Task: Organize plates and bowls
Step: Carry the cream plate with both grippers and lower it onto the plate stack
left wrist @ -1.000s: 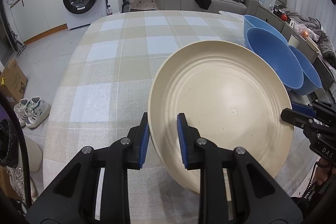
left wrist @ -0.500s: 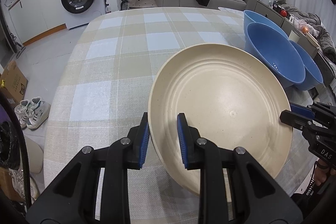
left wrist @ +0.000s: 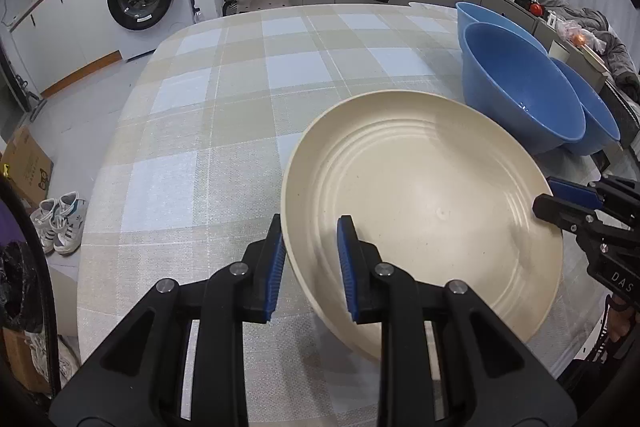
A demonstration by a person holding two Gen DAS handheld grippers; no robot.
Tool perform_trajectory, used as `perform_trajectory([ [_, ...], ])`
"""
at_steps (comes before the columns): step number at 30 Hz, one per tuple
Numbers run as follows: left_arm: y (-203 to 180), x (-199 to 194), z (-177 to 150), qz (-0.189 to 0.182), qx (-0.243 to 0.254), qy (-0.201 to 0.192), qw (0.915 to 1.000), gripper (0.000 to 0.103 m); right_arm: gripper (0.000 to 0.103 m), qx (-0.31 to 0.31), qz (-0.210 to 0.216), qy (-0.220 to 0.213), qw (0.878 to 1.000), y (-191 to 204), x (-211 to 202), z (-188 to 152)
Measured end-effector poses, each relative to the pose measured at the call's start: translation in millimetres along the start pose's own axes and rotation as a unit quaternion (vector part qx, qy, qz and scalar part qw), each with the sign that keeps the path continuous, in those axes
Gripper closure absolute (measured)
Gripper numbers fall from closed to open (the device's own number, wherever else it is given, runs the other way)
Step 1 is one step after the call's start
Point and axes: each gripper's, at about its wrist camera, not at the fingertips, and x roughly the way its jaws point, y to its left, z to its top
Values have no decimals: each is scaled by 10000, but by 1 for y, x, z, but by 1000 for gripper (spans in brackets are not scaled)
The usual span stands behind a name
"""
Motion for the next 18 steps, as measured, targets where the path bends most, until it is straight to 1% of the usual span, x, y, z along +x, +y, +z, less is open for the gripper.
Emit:
perform_trajectory([
  [15, -14, 8, -4, 83, 259, 35, 9996, 79, 81, -30, -309, -59, 9995, -3, 1, -6],
  [18, -15, 10, -5, 29, 291, 93, 9995, 79, 81, -24, -368, -51, 9993, -4, 0, -7],
])
